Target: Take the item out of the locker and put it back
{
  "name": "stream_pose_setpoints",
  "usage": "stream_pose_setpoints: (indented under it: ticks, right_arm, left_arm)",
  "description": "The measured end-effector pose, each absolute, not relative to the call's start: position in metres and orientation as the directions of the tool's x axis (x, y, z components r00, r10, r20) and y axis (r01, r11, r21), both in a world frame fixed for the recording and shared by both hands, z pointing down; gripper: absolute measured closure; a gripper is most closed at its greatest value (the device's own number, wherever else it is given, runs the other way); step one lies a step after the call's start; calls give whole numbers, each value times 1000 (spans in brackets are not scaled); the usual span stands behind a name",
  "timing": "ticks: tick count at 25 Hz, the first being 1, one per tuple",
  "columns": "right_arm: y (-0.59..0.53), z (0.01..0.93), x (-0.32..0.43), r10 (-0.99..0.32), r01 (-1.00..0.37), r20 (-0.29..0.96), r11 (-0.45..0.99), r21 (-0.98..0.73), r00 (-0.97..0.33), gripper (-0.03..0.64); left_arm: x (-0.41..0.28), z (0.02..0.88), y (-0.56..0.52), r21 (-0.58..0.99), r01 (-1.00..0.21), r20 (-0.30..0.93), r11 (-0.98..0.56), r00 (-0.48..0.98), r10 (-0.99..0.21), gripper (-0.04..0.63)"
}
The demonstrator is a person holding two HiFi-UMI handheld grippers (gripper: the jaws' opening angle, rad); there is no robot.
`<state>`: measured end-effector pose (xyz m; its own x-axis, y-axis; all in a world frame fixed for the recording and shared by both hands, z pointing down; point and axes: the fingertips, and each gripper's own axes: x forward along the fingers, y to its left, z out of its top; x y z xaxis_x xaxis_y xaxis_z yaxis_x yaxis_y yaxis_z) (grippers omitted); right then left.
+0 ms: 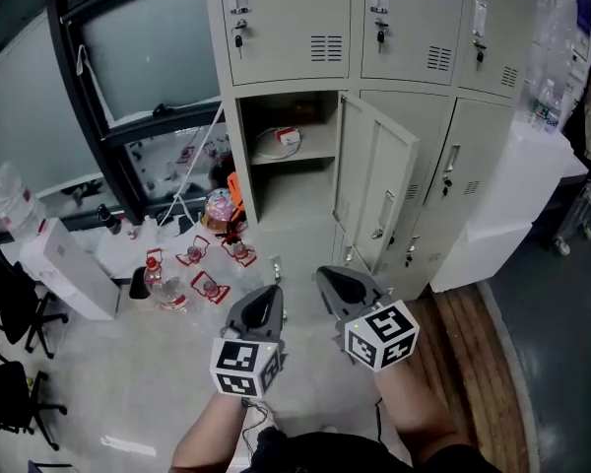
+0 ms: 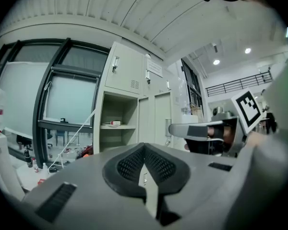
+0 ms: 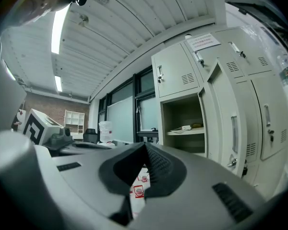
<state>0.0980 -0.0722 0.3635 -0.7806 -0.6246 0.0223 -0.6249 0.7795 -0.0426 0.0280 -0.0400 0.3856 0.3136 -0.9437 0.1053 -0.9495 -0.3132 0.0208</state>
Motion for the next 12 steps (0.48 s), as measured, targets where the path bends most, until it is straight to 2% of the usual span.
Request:
stream_pose_setpoints:
  ticks: [12]
  right_arm:
    - [-89,353,67,-635,-636,27,771,-30,-772,617]
  left_arm:
    - [0,379,-53,23,-942,96,-336,336,-937,592]
